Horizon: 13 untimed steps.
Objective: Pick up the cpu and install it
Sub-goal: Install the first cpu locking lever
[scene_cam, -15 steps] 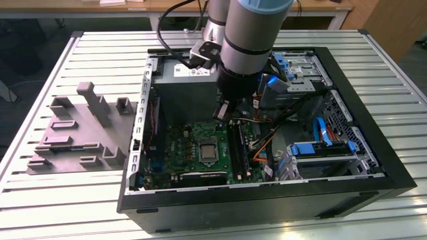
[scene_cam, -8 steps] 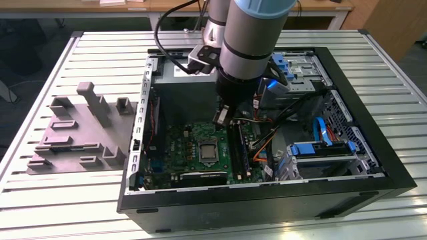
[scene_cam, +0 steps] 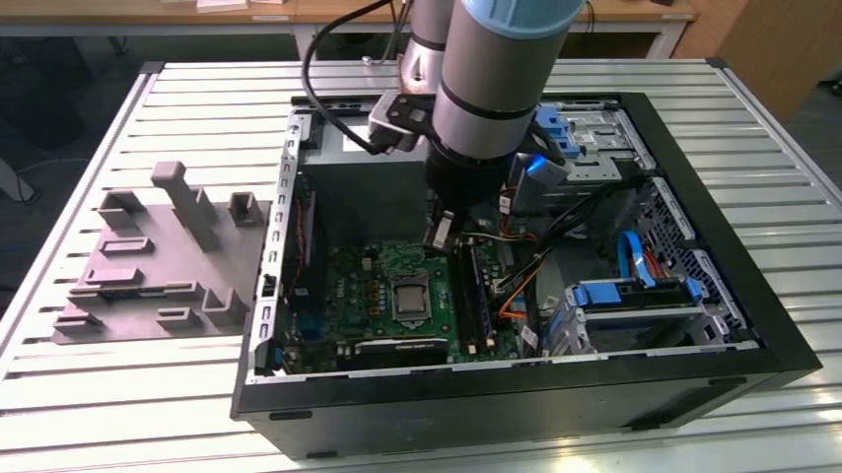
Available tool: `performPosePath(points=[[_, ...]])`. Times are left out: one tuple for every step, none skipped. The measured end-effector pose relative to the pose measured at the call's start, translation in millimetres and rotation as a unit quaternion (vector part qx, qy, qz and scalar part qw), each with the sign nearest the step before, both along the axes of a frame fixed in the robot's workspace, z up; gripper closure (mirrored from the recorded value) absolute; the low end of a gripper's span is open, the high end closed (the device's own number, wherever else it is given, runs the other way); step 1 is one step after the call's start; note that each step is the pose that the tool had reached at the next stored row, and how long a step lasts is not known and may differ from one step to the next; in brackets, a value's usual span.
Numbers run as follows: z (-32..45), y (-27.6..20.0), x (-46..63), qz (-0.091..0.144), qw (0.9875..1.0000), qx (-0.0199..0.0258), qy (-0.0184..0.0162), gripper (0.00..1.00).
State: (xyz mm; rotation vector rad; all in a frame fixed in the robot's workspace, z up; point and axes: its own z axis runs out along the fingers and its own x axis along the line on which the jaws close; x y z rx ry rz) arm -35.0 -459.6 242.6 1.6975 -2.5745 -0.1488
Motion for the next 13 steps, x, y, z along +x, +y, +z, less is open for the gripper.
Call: performPosePath(points=[[-0.3,-0.6,-0.4,0.002,1.0,0.0,-0.0004,0.89],[-0.7,-1.2,-0.7,0.003,1.0,0.0003,-0.0013,0.89],[-1.1,-2.2,-1.0,0.005,1.0,0.0004,-0.0018,0.89],[-1.5,-3.0,-1.2,0.007,1.0,0.0004,-0.0021,0.89],[-2.0,-4.7,-1.6,0.013,0.9999,0.0004,-0.0027,0.89],[-2.1,-5.3,-1.7,0.016,0.9999,0.0004,-0.0029,0.89],[-2.1,-5.3,-1.6,0.017,0.9999,0.0004,-0.003,0.89],[-2.1,-5.3,-1.6,0.017,0.9998,0.0004,-0.003,0.89],[-2.1,-5.4,-1.6,0.017,0.9998,0.0004,-0.003,0.89],[-2.1,-5.4,-1.6,0.017,0.9998,0.0004,-0.003,0.89],[-2.1,-5.4,-1.6,0.017,0.9998,0.0004,-0.003,0.89],[-2.1,-5.4,-1.6,0.017,0.9998,0.0004,-0.003,0.89],[-2.1,-5.4,-1.6,0.017,0.9998,0.0004,-0.003,0.89]])
